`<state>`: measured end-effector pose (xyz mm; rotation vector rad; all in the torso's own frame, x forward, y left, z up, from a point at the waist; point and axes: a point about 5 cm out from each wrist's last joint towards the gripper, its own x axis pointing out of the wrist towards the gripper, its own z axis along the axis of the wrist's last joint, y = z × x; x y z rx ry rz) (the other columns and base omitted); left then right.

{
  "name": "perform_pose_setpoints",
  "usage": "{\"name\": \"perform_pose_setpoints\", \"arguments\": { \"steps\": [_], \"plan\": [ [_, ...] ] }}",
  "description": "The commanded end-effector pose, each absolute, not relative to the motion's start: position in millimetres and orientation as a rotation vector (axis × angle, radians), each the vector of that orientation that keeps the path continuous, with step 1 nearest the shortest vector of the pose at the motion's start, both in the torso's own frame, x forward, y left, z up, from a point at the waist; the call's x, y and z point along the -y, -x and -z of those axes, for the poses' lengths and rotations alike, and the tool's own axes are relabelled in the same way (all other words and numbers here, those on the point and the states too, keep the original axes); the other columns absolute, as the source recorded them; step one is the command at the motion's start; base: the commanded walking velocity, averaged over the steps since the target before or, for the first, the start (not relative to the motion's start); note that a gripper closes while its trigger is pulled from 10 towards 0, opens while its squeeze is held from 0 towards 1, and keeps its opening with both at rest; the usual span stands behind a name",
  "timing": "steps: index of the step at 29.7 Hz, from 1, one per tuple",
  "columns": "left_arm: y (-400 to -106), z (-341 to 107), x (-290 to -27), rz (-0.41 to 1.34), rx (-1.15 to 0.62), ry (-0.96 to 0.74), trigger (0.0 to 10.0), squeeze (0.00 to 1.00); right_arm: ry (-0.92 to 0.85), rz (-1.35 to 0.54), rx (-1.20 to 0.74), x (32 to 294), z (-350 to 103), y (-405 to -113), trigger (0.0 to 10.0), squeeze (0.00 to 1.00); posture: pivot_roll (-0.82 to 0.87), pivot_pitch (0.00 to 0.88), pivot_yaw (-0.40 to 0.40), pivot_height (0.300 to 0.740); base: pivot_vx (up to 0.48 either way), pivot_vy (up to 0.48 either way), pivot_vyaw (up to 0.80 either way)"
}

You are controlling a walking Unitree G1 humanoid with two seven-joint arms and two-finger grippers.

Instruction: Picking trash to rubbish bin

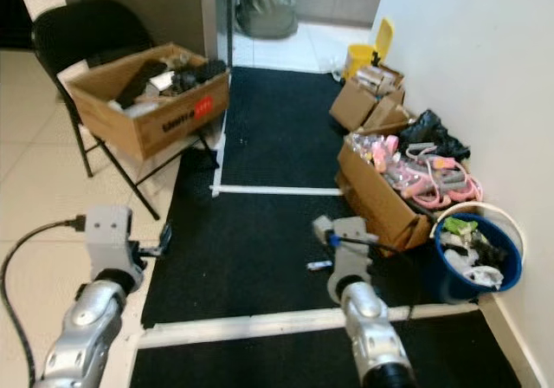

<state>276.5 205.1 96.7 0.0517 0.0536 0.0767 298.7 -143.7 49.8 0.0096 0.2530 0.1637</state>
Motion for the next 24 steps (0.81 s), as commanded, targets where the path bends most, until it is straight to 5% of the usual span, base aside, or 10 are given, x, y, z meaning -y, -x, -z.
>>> {"name": "perform_pose_setpoints", "arguments": {
  "steps": [1,12,24],
  "plan": [
    [-274.9,-90.3,-201.8,-0.061,-0.081,-0.064,10.0,0.0,-0.004,-0.131,-0.266,153.7,-46.0,-296.2,10.0,0.0,0.01,0.086,-0.061,0.74,0.375,0.0,0.0],
    [-275.0,-91.1,-201.3,-0.062,-0.076,-0.063,10.0,0.0,-0.013,-0.125,-0.286,154.2,-43.3,-296.4,10.0,0.0,0.01,0.09,-0.063,0.74,0.372,0.0,0.0],
    [-274.6,-89.4,-200.5,-0.057,-0.084,-0.06,10.0,0.0,-0.032,-0.083,-0.294,160.8,-42.4,-297.0,10.0,0.0,0.01,0.091,-0.066,0.74,0.367,0.0,-0.76]
  ]
}}
